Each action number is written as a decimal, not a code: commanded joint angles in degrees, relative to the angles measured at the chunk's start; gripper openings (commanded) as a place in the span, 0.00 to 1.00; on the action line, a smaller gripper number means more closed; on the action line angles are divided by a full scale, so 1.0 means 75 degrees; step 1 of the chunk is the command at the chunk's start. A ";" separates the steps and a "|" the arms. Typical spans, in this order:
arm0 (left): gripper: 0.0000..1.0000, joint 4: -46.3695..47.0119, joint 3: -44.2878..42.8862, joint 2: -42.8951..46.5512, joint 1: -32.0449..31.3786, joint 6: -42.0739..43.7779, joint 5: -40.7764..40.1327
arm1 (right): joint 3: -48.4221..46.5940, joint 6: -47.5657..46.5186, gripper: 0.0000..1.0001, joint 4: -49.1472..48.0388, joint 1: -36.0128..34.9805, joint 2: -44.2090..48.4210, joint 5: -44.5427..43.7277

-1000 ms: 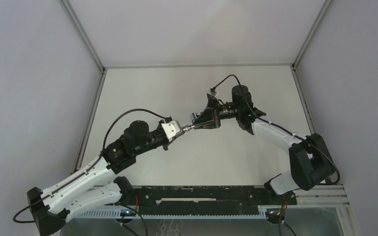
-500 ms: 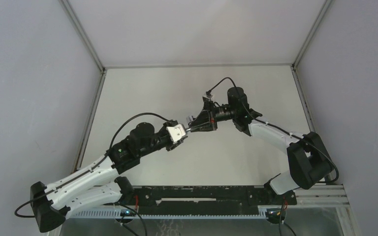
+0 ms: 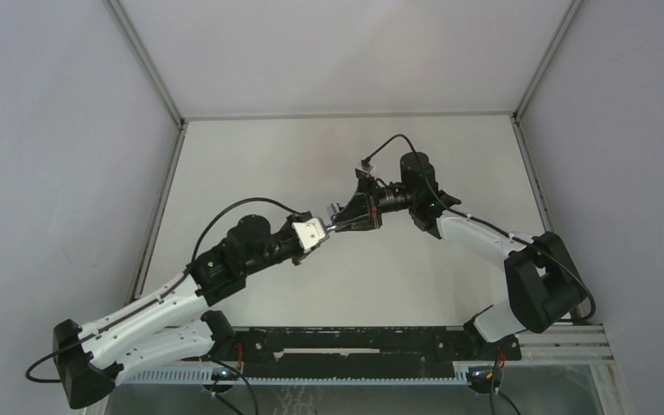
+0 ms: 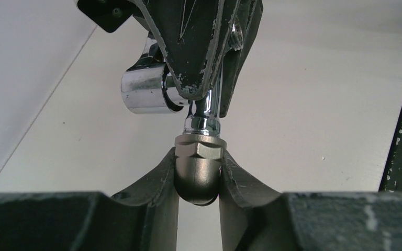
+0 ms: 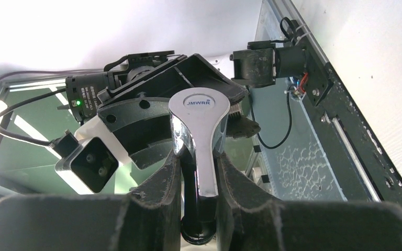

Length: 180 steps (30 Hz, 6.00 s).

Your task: Install the water faucets

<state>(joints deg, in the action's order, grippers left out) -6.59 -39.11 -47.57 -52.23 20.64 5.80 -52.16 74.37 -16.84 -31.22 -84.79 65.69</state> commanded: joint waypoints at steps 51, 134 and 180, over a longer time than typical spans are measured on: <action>0.00 0.0187 -0.1525 -0.0260 0.2631 -0.5039 0.6646 | 0.1068 -0.6760 0.66 0.1335 0.0912 0.5122 -0.2430; 0.00 0.0215 -0.0317 0.0340 0.2347 -0.3763 0.2065 | 0.1459 0.3797 0.82 -0.4322 -0.0333 0.0203 -0.0553; 0.00 -0.1839 -0.2755 -0.2027 0.2559 -0.5682 0.7346 | 0.1312 -0.7928 0.81 0.1460 0.0022 0.5916 -0.5530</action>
<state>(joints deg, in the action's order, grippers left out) -23.53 -54.24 -62.08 -33.34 -17.06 55.33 -49.52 25.54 8.21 -26.30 -47.22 27.00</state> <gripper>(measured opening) 0.317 0.825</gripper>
